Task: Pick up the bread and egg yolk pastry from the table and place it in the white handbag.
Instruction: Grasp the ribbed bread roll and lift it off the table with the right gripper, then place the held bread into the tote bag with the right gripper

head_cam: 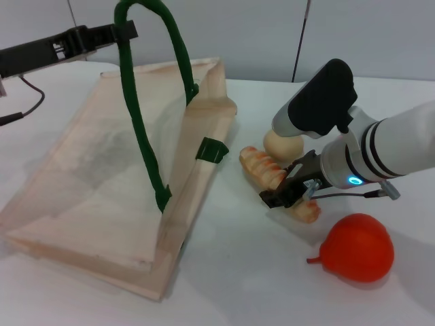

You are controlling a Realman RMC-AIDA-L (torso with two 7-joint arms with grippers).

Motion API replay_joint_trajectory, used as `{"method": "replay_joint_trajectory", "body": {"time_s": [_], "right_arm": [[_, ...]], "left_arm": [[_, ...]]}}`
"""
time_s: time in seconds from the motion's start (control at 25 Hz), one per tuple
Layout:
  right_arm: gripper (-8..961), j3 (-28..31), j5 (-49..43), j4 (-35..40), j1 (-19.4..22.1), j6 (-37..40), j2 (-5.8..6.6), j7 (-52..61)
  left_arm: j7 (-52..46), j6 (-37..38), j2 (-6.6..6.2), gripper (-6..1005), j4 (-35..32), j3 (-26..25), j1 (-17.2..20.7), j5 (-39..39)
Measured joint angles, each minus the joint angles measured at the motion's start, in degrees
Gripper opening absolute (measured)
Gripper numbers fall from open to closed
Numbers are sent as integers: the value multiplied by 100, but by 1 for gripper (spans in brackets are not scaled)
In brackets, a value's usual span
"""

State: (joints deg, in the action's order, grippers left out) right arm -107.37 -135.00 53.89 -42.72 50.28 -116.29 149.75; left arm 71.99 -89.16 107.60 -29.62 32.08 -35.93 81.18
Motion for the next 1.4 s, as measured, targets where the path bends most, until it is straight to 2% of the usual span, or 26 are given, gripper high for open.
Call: {"method": "replay_joint_trajectory", "body": {"time_s": [0.28,0.6,0.8,1.04,1.4], "right_arm": [[552,71,0,377,251,160,13,-169],[497,780,30,1521,929,866,18,-820],[463,745,9,1907,1015,1053,18,-911],[414,366,35,2150,731,1132,4,-973],[349,-576,-9,1921,-314,782,-17,-535]], "left_arm": [[0,-104,-28,127,0,0,67,134],[0,-453,-63,127,0,-8,92,355],[0,-650,-82,128,-9,-63,93,445],[-7,-724,-83,128,-10,-68,26,463],[-70,-777,-22,128,-9,-11,-241,452]]}}
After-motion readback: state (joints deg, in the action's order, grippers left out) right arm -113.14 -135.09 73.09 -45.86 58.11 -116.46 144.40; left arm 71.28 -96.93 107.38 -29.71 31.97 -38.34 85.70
